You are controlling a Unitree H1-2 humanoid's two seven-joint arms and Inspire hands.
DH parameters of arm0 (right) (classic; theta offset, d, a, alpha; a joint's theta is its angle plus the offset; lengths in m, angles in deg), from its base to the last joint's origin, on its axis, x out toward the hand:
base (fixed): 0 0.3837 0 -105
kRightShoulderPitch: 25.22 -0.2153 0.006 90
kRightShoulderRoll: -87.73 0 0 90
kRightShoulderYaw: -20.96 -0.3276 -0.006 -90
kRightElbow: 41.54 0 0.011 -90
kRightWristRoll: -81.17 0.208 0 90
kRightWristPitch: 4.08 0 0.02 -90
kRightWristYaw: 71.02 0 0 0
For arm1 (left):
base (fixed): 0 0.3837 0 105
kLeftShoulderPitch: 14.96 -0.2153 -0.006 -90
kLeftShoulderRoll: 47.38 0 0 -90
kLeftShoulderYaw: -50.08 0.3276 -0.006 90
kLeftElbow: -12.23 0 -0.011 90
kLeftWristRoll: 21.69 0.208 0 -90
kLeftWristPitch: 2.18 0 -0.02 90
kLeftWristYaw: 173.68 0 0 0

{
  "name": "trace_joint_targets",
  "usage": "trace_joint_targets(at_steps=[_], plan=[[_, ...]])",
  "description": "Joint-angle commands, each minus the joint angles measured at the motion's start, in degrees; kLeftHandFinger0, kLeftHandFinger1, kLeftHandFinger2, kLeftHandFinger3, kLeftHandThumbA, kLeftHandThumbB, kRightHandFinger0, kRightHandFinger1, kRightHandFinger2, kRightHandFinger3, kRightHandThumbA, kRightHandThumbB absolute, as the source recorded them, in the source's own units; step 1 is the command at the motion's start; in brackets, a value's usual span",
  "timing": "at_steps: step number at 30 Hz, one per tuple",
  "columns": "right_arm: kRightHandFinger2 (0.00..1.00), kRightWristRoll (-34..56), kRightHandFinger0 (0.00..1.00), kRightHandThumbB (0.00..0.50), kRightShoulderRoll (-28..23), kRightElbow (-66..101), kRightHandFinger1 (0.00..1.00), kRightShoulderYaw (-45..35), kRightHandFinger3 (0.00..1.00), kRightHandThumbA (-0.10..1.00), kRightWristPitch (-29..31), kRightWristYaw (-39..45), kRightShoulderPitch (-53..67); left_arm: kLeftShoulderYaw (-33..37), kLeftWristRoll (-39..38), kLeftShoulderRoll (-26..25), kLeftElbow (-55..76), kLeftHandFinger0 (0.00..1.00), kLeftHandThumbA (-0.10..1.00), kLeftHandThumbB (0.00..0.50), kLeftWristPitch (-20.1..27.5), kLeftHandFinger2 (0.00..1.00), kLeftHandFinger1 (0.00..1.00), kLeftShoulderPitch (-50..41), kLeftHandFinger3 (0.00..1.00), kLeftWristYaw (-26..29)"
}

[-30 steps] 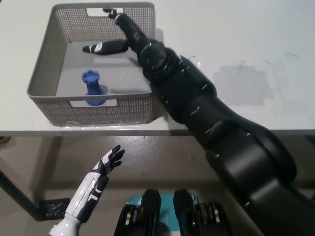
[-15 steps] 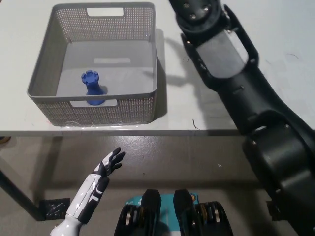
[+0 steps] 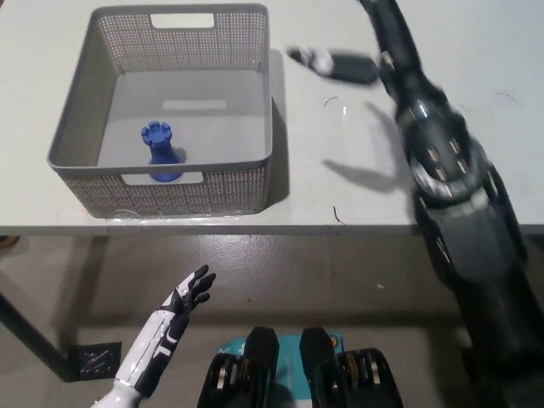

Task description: Use the right hand to pick up a chess pieces and put it into a container on the left hand side

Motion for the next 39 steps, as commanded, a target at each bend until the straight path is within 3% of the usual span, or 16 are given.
trace_joint_targets(at_steps=[1,10,15,17,19,23,29,31,34,35,39], plan=[[1.0,8.5,1.0,0.336,-7.29,51.61,1.0,-10.43,1.0,1.0,7.01,0.79,26.19,-0.82,-1.29,-0.87,-1.22,1.0,1.0,0.461,4.44,1.0,1.0,-1.36,1.0,0.04],[1.0,9.17,1.0,0.323,-3.92,39.73,1.0,-6.1,1.0,1.0,20.92,0.23,48.26,-1.98,-1.18,-0.2,-1.76,1.0,1.0,0.463,5.34,1.0,1.0,-3.32,1.0,1.7],[1.0,7.03,1.0,0.25,-2.34,31.2,1.0,-3.48,1.0,1.0,26.73,0.39,54.33,-2.81,-1.81,0.05,-1.99,1.0,1.0,0.435,6.44,1.0,1.0,-4.24,1.0,2.15],[1.0,8.33,1.0,0.244,-1.89,26.18,1.0,-2.53,1.0,0.98,29.51,1.45,56.41,-3.07,-2.51,0.07,-2.29,1.0,1.0,0.412,6.45,1.0,1.0,-4.29,1.0,1.93],[1.0,8.64,1.0,0.27,-1.47,23.21,1.0,-2.15,1.0,0.99,30.14,1.86,57.63,-3.36,-2.33,0.02,-2.5,1.0,1.0,0.42,6.45,1.0,1.0,-4.14,1.0,2.11],[1.0,9.05,1.0,0.271,-1.07,18.63,1.0,-2.22,1.0,0.98,31.62,2.12,58.73,-3.93,-3.37,-0.09,-3.11,1.0,1.0,0.443,6.44,1.0,1.0,-3.74,1.0,1.71],[1.0,9.18,1.0,0.31,-0.79,14.83,1.0,-3.27,1.0,0.98,31.85,1.68,58.3,-4.8,-3.07,0.26,-4.73,1.0,1.0,0.425,6.45,1.0,1.0,-3.89,1.0,1.7],[1.0,9.01,1.0,0.298,-1.05,14.52,1.0,-3.3,1.0,0.98,32.09,1.72,57.98,-5.01,-3.18,0.49,-5.06,1.0,1.0,0.411,6.45,1.0,1.0,-3.82,1.0,1.72],[1.0,9.1,1.0,0.299,-1.44,13.96,1.0,-3.45,1.0,0.99,31.96,1.86,57.27,-5.78,-1.76,1.09,-5.3,1.0,1.0,0.436,6.37,1.0,1.0,-3.85,1.0,3.38],[1.0,9.53,1.0,0.304,-1.5,13.78,1.0,-3.33,1.0,0.99,31.58,2.21,57.2,-6.35,-1.97,1.1,-4.57,1.0,1.0,0.469,4.94,1.0,1.0,-4.32,1.0,3.61],[1.0,10.47,1.0,0.288,-1.88,12.66,1.0,-3.04,1.0,0.96,31.29,3.23,56.86,-8.36,-0.83,1.2,-5.01,1.0,1.0,0.47,5.2,1.0,1.0,-4.44,1.0,4.65]])
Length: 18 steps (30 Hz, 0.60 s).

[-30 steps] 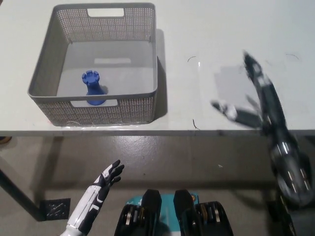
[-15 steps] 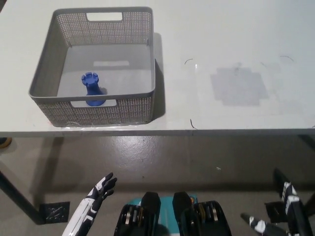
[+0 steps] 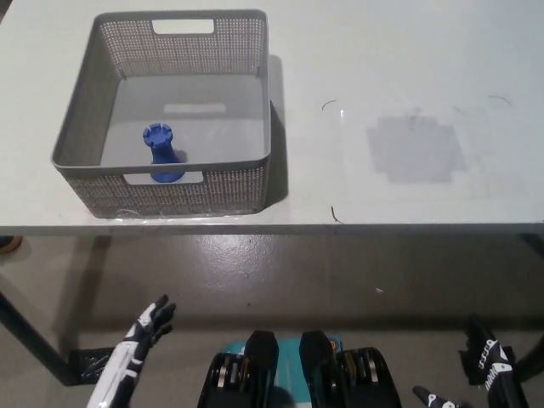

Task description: Use the right hand to pick up a chess pieces and put it into a container on the left hand side

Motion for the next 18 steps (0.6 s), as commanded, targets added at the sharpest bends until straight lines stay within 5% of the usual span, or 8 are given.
trace_joint_targets(at_steps=[1,9,18], plan=[[1.0,3.33,1.0,0.294,-0.45,-0.63,1.0,-0.2,1.0,0.95,6.11,2.23,-0.98,-2.24,0.03,0.19,-0.16,1.0,1.0,0.458,3.32,1.0,1.0,0.19,1.0,3.41],[1.0,3.19,1.0,0.27,-0.22,-1.6,1.0,-0.29,1.0,0.87,4.44,2.48,-1.82,-3.92,2.25,0.18,-0.08,1.0,1.0,0.468,2.09,1.0,1.0,0.46,1.0,5.22],[1.0,1.86,1.0,0.266,-0.47,-0.69,1.0,-0.49,1.0,0.89,4.12,2.42,-1.25,-3.97,3.19,0.5,-1.9,1.0,1.0,0.478,2.86,1.0,1.0,0.67,1.0,6.86]])
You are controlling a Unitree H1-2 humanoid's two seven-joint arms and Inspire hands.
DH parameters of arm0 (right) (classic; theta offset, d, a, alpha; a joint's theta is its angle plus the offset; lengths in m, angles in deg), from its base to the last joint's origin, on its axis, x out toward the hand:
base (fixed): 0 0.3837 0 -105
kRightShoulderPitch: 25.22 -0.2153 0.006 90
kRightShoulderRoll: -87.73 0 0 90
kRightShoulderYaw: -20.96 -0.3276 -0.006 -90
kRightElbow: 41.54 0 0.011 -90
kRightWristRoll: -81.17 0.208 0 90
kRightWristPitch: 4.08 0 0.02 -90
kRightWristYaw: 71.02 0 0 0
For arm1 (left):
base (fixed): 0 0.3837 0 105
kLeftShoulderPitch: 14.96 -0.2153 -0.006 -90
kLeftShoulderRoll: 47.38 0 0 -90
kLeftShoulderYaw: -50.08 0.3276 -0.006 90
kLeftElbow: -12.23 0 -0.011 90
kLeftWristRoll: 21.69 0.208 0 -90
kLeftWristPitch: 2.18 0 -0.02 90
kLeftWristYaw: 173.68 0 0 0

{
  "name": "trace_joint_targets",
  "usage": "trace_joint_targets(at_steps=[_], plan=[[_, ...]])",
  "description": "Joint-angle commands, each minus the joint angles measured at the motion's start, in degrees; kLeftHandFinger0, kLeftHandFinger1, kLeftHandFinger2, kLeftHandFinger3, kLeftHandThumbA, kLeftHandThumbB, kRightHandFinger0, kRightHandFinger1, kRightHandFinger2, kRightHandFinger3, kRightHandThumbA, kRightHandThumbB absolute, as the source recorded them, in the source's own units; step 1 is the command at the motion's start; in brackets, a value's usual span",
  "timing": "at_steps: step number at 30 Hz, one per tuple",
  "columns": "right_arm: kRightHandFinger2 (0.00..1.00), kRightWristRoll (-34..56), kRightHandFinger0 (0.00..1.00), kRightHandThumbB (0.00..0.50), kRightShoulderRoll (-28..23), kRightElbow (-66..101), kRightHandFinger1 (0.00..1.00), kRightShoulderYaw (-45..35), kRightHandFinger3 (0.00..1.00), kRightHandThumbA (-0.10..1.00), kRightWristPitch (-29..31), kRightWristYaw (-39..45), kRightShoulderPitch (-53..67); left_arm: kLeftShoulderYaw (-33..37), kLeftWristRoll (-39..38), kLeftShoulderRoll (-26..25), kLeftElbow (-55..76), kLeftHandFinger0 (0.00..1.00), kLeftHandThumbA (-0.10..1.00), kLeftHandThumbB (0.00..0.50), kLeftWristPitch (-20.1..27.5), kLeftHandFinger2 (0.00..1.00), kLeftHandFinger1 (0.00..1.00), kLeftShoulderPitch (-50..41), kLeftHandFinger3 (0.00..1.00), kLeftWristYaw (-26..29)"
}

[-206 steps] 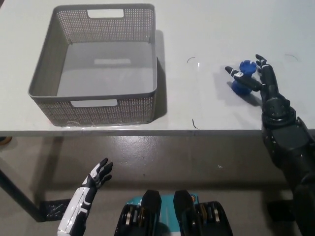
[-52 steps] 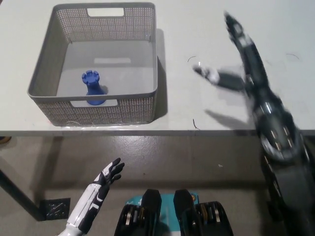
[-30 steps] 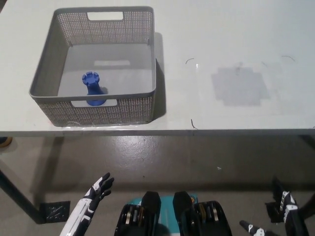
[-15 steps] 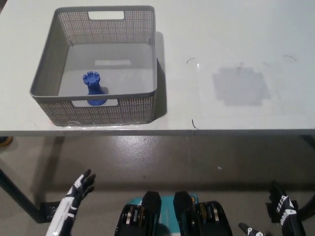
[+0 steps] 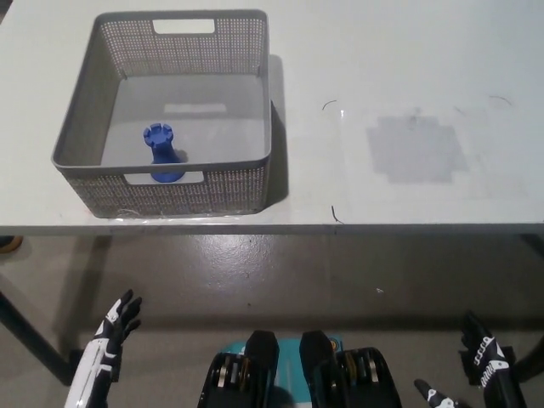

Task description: Use the right hand to pick up a chess pieces and put it into a container on the left hand side

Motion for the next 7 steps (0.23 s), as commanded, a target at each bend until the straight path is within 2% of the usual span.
trace_joint_targets(at_steps=[1,2,5,7], plan=[[1.0,0.33,1.0,0.275,-0.13,1.04,1.0,-0.24,1.0,0.9,2.39,0.79,-0.01,-0.82,1.81,0.21,0.52,1.0,1.0,0.472,1.17,1.0,1.0,-0.51,1.0,2.89],[1.0,0.5,1.0,0.282,0.15,1.02,1.0,-0.34,1.0,0.89,2.59,0.6,0.36,-0.67,2.2,0.37,0.79,1.0,1.0,0.456,1.22,1.0,1.0,-1.15,1.0,3.07],[1.0,1.31,1.0,0.294,0.22,0.99,1.0,-0.68,1.0,0.88,2.58,0.61,0.62,-0.08,2.83,0.7,1.26,1.0,1.0,0.465,0.38,1.0,1.0,-2.2,1.0,3.05],[1.0,1.75,1.0,0.28,0.1,0.98,1.0,-0.77,1.0,0.88,2.52,0.79,0.25,0.1,3.19,0.73,1.23,1.0,1.0,0.46,0.03,1.0,1.0,-2.07,1.0,3.14]])
